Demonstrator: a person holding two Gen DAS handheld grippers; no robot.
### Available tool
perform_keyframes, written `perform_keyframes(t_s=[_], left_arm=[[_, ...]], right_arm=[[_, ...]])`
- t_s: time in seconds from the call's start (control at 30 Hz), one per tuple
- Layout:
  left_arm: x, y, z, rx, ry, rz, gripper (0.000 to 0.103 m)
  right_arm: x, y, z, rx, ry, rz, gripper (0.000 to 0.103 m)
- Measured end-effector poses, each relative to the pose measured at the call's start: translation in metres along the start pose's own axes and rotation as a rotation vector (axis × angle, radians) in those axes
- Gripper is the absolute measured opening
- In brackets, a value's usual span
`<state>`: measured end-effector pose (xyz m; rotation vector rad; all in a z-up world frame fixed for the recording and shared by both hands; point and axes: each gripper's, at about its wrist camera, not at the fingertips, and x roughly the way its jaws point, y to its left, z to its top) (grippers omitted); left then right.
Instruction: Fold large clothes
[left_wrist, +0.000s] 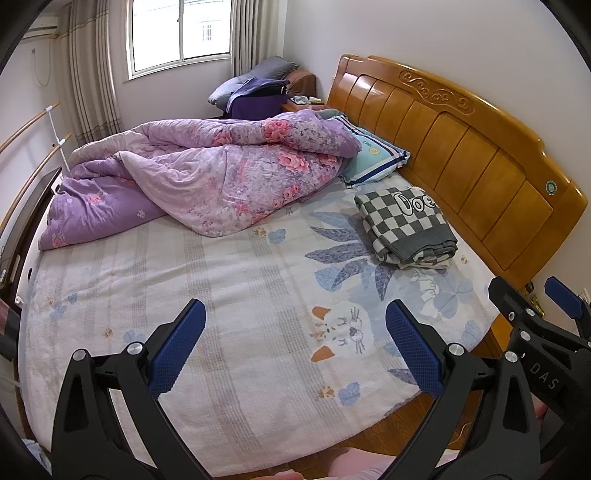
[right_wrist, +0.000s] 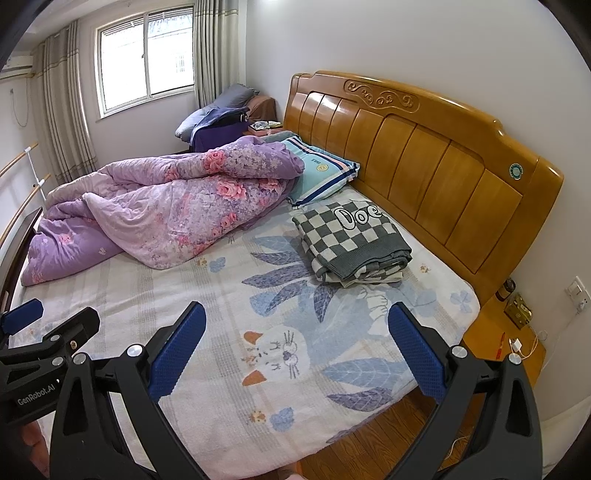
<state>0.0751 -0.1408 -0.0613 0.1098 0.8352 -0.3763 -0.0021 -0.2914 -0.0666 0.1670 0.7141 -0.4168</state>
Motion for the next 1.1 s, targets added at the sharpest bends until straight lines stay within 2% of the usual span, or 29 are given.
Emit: perform_keyframes(t_s=[0.27, 0.33, 0.43, 0.5, 1.1], left_arm=[[0.006, 0.010, 0.005, -0.024, -0.008, 0.036, 0.097], [0.001, 0.010, 0.004, -0.001, -0.037, -0.020, 0.093], [0.010, 0.004, 0.004, 0.044, -0.005, 0.025, 0.092], [0.014, 0.004, 0.003, 0.049, 0.015, 0.017, 0.092], [0.016, 0.007, 0.016, 0.057, 0.020, 0.025, 0.092]], right_arm=[[0.015, -0.004, 0.011, 0.010, -0.004, 0.007, 0.095], [0.018, -0.002, 0.013, 0.007, -0.004, 0.013, 0.095], [0.024, -0.001, 0.017, 0.002, 0.002, 0.024, 0.095], [0.028, 0.002, 0.019, -0.005, 0.007, 0.028, 0.095], [0.038, 0.008, 0.021, -0.013, 0.025, 0.035, 0.095]])
